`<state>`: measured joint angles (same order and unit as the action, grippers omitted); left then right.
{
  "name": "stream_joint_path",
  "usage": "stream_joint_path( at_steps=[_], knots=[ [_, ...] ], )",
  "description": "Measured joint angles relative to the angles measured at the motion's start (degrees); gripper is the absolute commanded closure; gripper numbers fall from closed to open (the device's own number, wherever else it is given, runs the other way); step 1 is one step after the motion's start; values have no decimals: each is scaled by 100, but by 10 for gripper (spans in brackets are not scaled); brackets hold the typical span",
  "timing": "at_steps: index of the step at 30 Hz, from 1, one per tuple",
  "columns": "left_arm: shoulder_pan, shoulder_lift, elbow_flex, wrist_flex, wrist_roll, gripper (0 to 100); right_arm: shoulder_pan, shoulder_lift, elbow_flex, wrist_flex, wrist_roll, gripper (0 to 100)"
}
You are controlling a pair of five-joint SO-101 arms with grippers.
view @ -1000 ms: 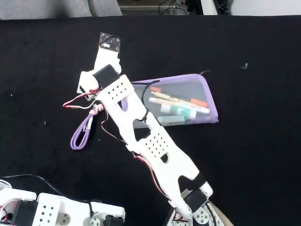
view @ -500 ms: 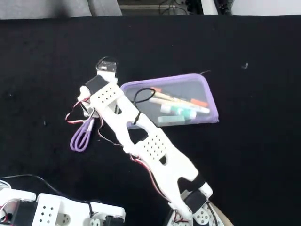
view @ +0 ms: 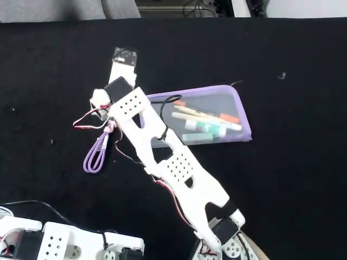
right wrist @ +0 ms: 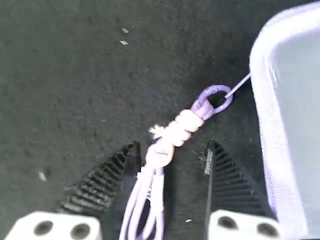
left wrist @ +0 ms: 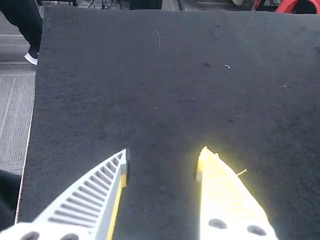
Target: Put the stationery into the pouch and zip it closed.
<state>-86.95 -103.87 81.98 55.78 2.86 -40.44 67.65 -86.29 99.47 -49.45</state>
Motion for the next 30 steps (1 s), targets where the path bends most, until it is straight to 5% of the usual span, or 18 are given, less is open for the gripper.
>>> stream_joint_path(
  at_steps=[7, 30],
  knots=[
    [0, 0, 0, 0, 0, 768, 0, 387, -114, -9, -835, 790],
    [0, 0, 211, 0, 0, 768, 105, 1011, -141, -396, -897, 804]
  ],
)
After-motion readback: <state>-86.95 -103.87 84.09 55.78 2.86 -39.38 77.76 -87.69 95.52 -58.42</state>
